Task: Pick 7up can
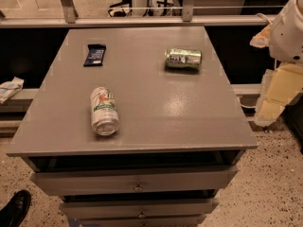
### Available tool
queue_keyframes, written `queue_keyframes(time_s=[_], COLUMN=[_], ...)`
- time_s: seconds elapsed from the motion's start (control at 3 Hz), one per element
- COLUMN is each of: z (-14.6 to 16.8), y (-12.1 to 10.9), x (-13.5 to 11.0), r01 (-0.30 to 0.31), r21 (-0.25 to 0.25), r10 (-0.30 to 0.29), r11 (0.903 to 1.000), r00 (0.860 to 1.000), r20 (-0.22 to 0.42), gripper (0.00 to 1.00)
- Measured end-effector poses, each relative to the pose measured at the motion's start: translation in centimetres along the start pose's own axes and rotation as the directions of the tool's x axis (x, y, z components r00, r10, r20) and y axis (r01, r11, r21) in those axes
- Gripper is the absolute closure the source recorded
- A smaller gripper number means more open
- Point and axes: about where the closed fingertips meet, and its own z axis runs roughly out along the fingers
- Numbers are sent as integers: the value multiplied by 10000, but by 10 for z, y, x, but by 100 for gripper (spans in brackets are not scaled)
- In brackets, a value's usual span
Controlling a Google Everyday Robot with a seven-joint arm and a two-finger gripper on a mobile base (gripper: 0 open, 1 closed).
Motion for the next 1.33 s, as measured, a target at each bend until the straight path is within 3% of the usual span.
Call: queue_keyframes(time_s=[0.33, 0.67, 1.0, 1.33], z=[0, 8, 39, 57], y=[0, -1, 2, 4], x=[0, -17, -76, -129], r01=[0, -511, -1473, -2344], r21=[2, -8, -577, -985], r10=[0, 511, 1501, 2421], r11=[10000, 9987, 9874, 9671], r00=[10000, 9985, 9875, 9674], r20=[1, 192, 472, 744], gripper=[0, 0, 0, 0])
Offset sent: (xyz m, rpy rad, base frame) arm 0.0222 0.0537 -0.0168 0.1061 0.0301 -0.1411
